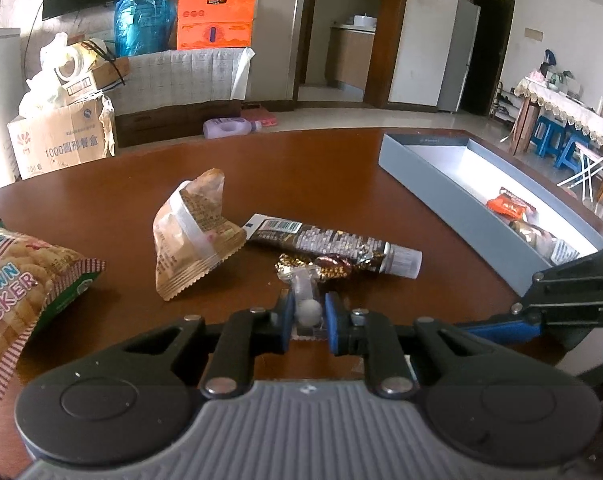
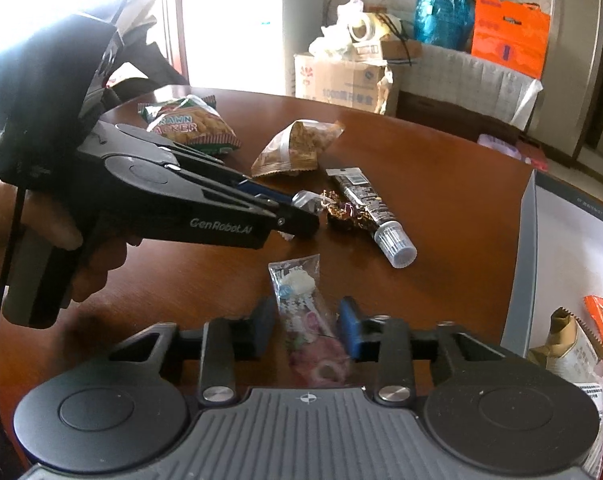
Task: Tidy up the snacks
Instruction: 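Close the left tool on the small clear packet while the right tool grasps the pink candy packet, then carry both held packets over the gray box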
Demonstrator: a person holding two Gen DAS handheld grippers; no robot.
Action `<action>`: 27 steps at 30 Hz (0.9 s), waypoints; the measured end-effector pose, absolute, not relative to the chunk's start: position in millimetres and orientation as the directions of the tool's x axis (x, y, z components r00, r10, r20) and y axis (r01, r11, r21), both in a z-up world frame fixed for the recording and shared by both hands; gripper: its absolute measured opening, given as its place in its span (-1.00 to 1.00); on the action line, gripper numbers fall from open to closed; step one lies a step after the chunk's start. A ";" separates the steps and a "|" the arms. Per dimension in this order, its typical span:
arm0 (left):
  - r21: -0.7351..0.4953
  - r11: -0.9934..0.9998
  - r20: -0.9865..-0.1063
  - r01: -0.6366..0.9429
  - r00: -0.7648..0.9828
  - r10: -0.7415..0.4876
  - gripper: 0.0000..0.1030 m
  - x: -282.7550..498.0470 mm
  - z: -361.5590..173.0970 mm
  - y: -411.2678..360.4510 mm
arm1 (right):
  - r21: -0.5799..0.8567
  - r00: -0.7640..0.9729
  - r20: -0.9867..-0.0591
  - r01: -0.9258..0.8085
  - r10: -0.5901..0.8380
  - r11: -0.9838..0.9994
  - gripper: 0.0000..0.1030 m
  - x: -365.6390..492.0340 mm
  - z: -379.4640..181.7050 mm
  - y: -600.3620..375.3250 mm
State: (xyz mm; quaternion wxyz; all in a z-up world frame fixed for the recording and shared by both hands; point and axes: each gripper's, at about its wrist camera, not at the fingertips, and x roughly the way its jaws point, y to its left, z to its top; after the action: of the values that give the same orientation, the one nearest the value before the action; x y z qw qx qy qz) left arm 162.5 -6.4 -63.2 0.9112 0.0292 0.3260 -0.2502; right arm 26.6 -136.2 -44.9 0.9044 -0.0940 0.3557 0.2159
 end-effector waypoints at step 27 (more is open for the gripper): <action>-0.079 0.878 -0.599 0.472 0.681 -0.420 -0.74 140.3 -42.7 10.8 | -0.071 0.677 -0.661 -0.485 0.323 0.871 -0.73 15.6 -26.9 -121.4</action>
State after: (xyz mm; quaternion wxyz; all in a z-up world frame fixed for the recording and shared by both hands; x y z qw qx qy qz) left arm 140.3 10.8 -42.7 0.9159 0.0410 0.3163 -0.2435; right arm 15.6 -121.4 -26.9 0.9076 -0.1213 0.3347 0.2226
